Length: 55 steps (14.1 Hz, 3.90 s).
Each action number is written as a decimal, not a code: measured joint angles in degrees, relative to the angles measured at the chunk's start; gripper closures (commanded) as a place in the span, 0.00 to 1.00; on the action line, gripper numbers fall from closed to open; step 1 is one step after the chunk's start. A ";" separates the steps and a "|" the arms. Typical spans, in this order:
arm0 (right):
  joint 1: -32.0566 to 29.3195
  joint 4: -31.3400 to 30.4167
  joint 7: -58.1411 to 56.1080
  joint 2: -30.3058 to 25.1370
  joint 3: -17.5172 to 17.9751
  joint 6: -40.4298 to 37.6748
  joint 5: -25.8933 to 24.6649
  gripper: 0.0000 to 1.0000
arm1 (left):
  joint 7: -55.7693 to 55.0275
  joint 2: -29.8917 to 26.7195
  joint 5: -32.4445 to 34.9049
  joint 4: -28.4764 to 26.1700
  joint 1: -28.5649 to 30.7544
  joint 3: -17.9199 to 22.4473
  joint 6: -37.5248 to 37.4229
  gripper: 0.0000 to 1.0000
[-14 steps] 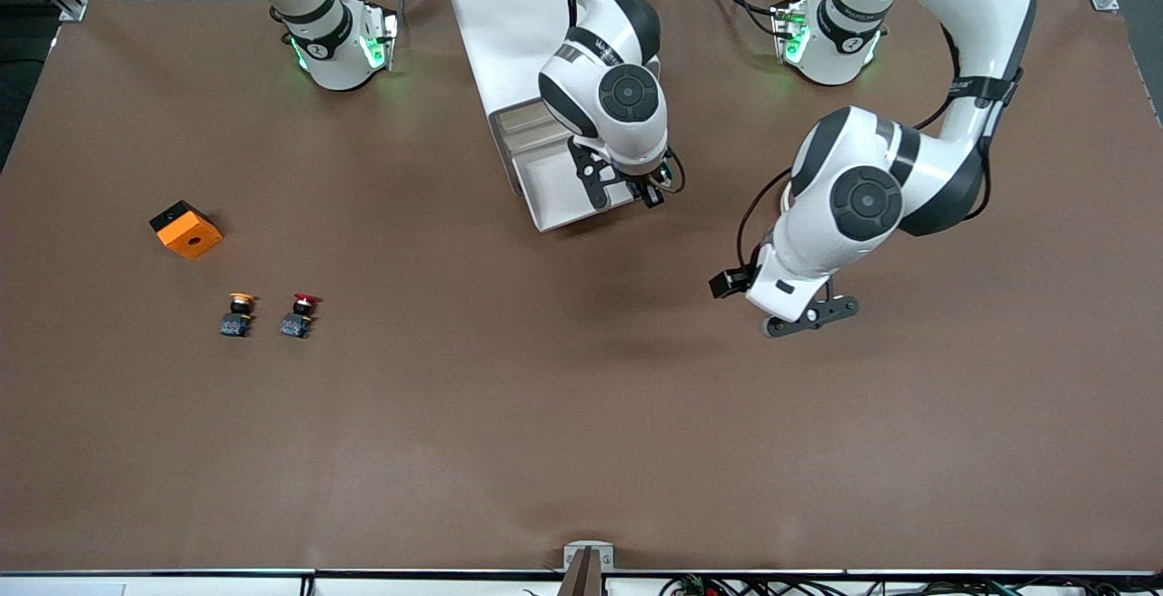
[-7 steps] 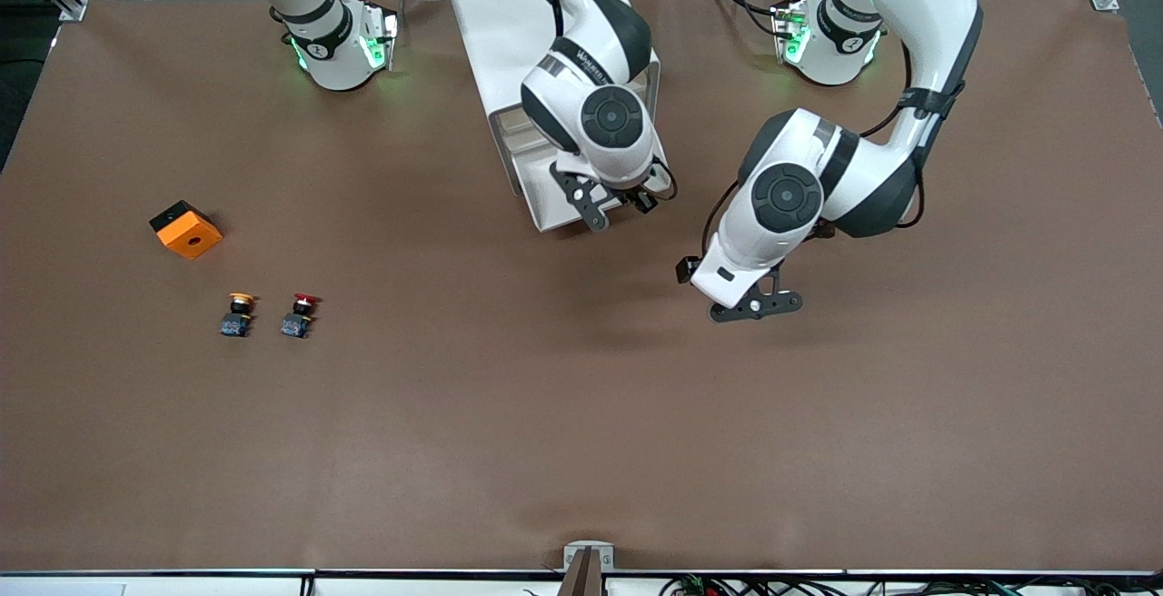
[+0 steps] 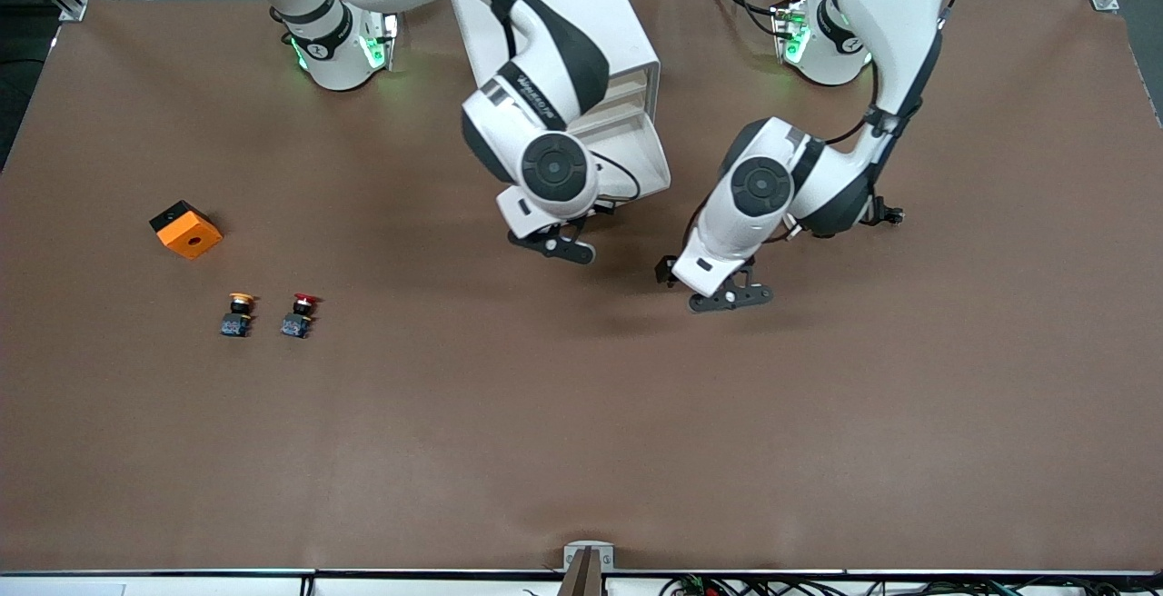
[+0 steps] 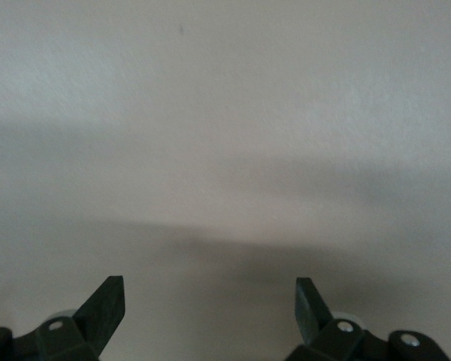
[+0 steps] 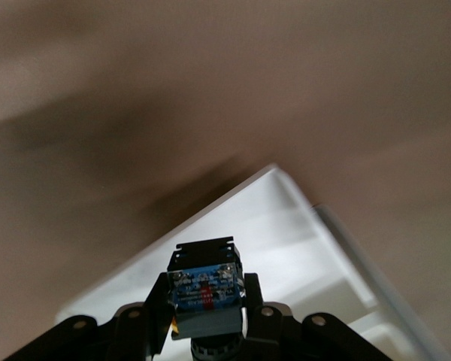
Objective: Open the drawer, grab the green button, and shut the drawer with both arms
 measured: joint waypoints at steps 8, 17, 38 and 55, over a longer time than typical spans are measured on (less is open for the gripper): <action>-8.17 0.00 -23.50 -3.82 -0.32 -3.67 -9.26 1.00 | -16.34 0.67 0.00 -0.59 -8.30 -0.22 -2.03 0.00; -16.32 -13.60 -26.79 -7.43 -0.42 12.16 -12.78 1.00 | -16.80 0.72 -0.31 -2.80 -9.16 -4.74 -2.73 0.00; -32.55 -46.47 -30.56 -14.81 -0.38 47.23 -18.01 1.00 | -19.66 5.08 -4.87 -3.63 -9.31 -14.30 -2.32 0.00; -30.47 -44.48 -29.93 -8.53 1.04 50.09 -10.55 1.00 | -14.75 -2.96 8.32 12.52 17.26 -13.09 -13.92 0.00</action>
